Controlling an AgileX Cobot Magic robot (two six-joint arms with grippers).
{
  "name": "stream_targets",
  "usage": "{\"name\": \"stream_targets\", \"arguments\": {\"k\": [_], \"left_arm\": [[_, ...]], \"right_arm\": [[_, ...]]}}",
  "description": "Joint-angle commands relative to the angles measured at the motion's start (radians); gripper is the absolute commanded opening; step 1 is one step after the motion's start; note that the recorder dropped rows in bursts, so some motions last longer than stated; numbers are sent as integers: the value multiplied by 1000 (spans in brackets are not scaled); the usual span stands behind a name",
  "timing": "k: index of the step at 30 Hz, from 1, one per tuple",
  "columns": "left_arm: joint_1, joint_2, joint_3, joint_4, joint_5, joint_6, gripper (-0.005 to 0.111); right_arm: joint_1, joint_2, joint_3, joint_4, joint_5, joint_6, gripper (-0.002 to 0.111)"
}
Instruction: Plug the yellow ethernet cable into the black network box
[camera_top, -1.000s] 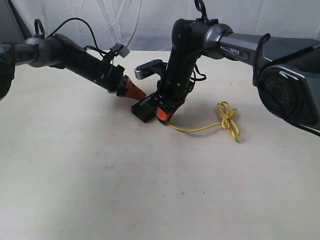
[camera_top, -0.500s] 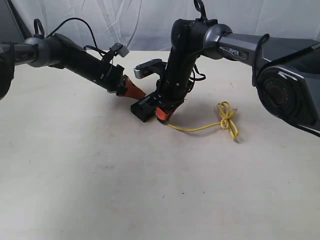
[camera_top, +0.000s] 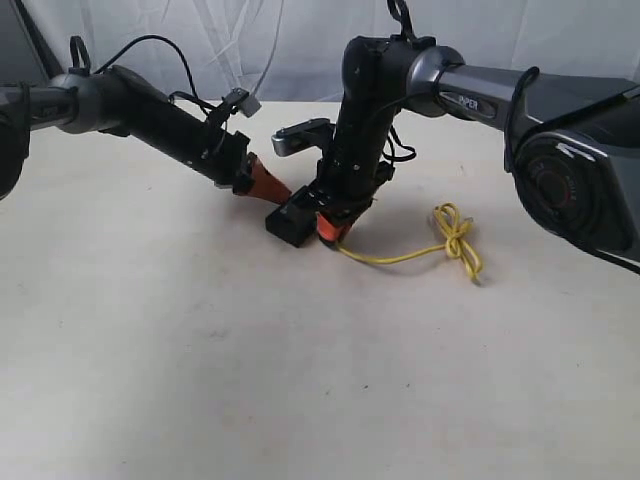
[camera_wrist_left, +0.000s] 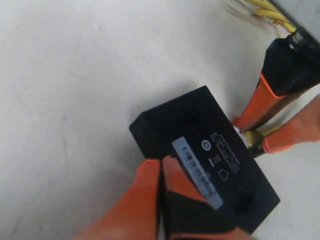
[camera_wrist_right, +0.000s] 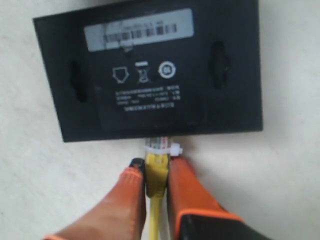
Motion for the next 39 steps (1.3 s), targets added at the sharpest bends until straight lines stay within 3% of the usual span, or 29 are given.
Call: {"name": "stream_targets", "arguments": {"k": [1, 8, 26, 39], "left_arm": [[-13, -10, 1, 7, 31, -2, 0], [-23, -12, 1, -4, 31, -2, 0], [-23, -30, 1, 42, 31, -35, 0], [-23, -92, 134, 30, 31, 25, 0]], "right_arm": [[-3, -1, -28, 7, -38, -35, -1], [-3, 10, -34, 77, -31, -85, -1], [-3, 13, -34, 16, -10, -58, -1], [-3, -66, 35, 18, -10, -87, -1]]}}
